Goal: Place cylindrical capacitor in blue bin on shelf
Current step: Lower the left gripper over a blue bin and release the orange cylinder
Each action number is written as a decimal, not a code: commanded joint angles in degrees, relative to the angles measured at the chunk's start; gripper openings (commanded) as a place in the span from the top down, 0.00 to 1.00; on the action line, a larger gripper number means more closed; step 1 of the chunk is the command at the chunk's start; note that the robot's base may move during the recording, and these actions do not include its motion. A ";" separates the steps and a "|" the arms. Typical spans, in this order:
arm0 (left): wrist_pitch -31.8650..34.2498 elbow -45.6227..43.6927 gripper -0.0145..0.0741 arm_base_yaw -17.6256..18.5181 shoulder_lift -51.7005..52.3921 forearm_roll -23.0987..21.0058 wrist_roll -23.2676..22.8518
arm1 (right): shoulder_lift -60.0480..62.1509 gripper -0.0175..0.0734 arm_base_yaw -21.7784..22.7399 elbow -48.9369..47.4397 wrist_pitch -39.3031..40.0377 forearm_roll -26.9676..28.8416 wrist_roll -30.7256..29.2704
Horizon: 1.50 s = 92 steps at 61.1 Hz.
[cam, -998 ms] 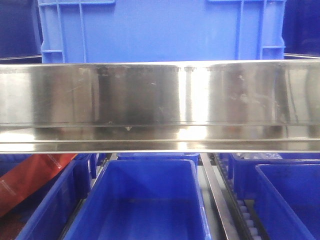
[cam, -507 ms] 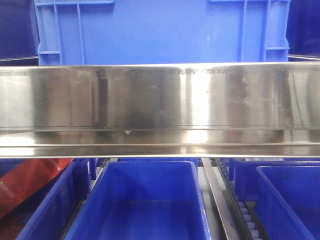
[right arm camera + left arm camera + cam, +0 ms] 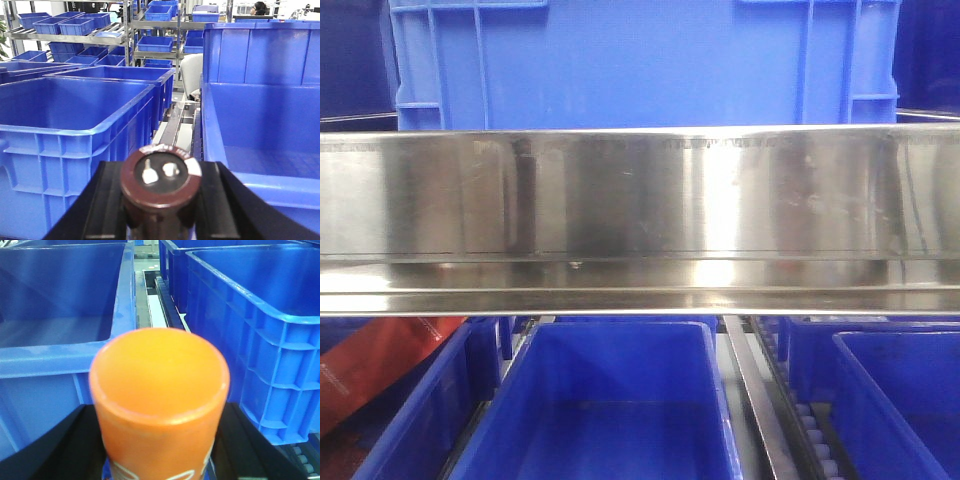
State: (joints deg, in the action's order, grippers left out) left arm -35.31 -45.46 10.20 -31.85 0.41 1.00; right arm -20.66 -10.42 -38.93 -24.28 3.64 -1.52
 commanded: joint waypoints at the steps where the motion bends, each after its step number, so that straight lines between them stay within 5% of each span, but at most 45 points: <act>1: 0.82 0.00 0.96 0.37 0.19 -0.02 0.12 | 0.07 0.87 -0.10 0.12 1.45 -0.09 0.00; 38: 3.06 -3.57 0.96 0.63 -2.90 -0.41 1.13 | 0.07 0.87 -0.10 0.12 1.56 0.19 0.00; 45: 2.07 -11.04 0.96 4.66 -8.76 -0.41 5.15 | 0.07 0.87 -0.10 0.12 1.56 0.19 0.00; 65: -0.16 -38.70 0.96 20.56 -35.64 0.31 5.16 | 0.07 0.87 -0.10 0.12 1.56 0.19 0.00; 76: -0.39 -51.47 0.96 24.60 -51.29 0.31 5.16 | 0.07 0.87 -0.10 0.12 1.56 0.19 0.00; 92: -1.55 -56.56 0.96 25.46 -65.14 0.31 5.16 | 0.07 0.87 -0.10 0.12 1.56 0.19 0.00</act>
State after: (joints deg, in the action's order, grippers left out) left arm -36.83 -100.99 35.40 -94.77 0.64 6.05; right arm -20.66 -10.42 -38.93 -24.28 3.86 -1.52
